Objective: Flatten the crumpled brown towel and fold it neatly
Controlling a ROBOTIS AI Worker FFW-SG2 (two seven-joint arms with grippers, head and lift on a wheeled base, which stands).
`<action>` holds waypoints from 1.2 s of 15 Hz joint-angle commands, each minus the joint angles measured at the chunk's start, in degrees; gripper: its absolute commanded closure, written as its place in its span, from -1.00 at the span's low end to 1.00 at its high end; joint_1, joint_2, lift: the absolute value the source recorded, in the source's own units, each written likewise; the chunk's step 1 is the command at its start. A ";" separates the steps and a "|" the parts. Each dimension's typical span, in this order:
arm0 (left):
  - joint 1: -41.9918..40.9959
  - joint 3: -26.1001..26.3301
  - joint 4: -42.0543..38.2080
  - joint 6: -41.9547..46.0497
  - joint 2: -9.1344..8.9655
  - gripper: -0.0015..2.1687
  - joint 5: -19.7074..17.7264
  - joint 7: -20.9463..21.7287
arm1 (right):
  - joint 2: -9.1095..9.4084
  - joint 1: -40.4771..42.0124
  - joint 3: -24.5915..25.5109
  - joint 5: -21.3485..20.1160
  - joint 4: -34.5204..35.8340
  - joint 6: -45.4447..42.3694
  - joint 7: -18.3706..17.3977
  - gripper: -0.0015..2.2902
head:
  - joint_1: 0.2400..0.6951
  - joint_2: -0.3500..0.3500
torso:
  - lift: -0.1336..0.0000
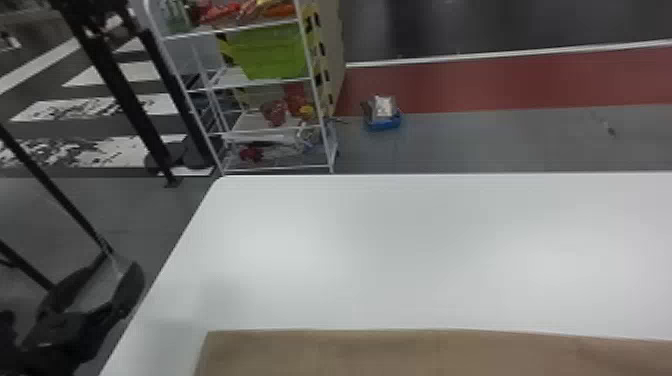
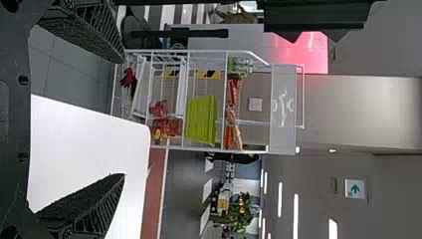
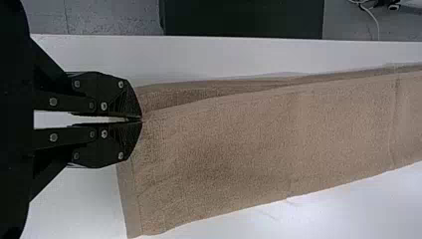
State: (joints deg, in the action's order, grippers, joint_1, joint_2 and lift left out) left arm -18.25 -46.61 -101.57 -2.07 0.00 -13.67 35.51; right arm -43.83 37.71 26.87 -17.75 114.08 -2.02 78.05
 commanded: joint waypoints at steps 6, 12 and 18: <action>0.05 -0.15 0.23 0.00 -0.15 -0.94 -0.22 0.00 | -0.91 2.36 -2.61 -3.26 -1.23 -0.83 0.28 -0.08 | 1.00 0.75 | -0.85; 0.05 -0.41 0.23 0.00 -0.15 -0.94 -0.22 0.09 | -0.21 1.22 -2.00 -0.10 -1.14 -0.66 0.28 -0.96 | 1.00 0.76 | -0.85; 0.05 -0.67 -0.47 -0.18 -0.15 -0.93 -1.10 3.08 | 6.03 -6.78 9.69 32.16 -4.92 10.24 0.28 -0.94 | 1.00 0.76 | -0.85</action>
State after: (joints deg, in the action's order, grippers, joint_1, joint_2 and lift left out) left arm -18.22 -47.09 -101.73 -2.16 0.00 -14.71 37.50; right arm -39.51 33.30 34.28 7.05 110.88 4.10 78.05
